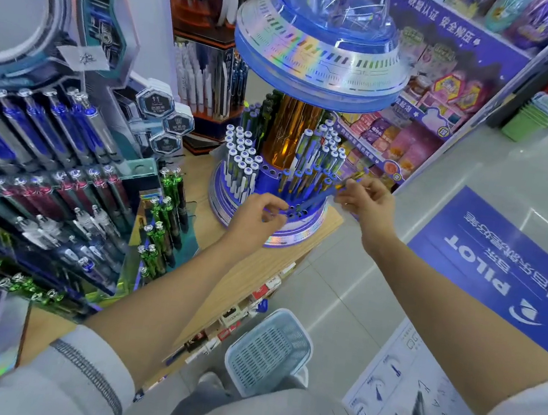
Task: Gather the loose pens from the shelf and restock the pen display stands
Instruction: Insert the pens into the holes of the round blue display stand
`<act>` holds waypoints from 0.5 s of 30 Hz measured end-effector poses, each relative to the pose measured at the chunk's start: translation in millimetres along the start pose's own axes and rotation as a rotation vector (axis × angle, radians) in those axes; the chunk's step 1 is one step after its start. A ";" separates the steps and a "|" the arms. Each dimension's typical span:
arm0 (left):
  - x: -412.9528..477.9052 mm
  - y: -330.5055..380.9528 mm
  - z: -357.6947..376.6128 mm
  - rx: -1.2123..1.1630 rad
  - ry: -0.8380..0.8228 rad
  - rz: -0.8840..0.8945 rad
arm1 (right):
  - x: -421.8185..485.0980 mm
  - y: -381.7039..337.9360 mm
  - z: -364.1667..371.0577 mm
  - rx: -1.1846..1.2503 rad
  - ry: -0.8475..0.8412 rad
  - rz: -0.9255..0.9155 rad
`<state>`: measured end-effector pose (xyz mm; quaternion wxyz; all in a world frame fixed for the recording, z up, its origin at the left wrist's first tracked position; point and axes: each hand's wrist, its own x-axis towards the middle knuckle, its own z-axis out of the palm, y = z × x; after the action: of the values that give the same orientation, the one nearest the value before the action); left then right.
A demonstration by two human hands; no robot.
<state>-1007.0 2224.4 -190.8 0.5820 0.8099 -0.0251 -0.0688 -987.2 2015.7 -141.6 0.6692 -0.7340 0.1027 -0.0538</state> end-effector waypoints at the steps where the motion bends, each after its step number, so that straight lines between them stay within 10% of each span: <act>1: 1.0 -2.4 -2.7 0.095 0.043 0.053 | 1.4 -1.5 -1.0 -0.006 0.052 -0.032; 15: -0.7 -25.7 -3.6 0.319 -0.149 0.005 | -6.3 12.8 27.0 -0.365 0.162 -0.180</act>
<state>-1008.2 2236.1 -214.0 0.4429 0.8845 -0.0808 -0.1225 -988.5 2042.3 -156.6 0.5071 -0.8425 0.0984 -0.1526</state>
